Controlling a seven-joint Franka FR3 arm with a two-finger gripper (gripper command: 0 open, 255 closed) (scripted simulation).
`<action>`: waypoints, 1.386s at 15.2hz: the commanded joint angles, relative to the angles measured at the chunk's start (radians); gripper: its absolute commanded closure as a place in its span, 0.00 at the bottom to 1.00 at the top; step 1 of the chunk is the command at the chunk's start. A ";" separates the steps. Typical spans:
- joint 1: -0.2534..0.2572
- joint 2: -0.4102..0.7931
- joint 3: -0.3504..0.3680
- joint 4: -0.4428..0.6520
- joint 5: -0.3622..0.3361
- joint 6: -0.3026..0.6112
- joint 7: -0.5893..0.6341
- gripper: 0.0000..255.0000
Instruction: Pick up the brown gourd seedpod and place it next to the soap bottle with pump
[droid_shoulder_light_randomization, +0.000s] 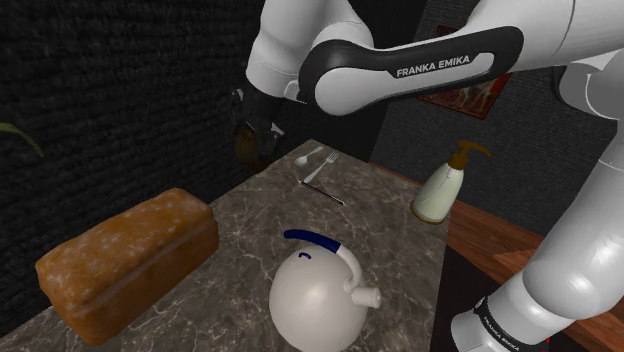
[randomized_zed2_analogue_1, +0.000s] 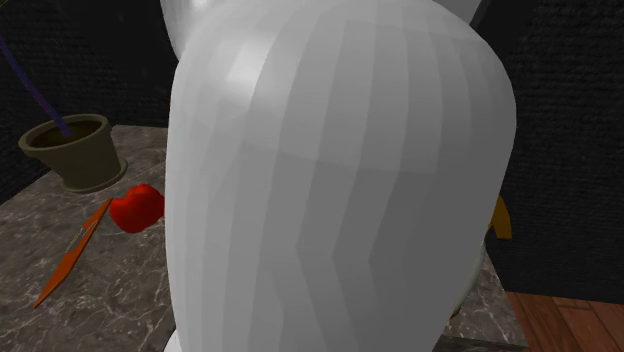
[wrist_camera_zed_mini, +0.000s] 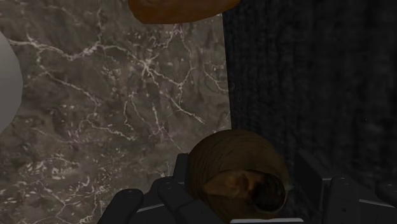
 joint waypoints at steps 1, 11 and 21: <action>-0.003 -0.008 0.004 0.020 0.013 -0.023 -0.012 1.00; 0.000 -0.021 0.017 0.140 0.045 -0.147 -0.050 1.00; 0.027 -0.001 0.022 0.294 0.041 -0.287 -0.068 1.00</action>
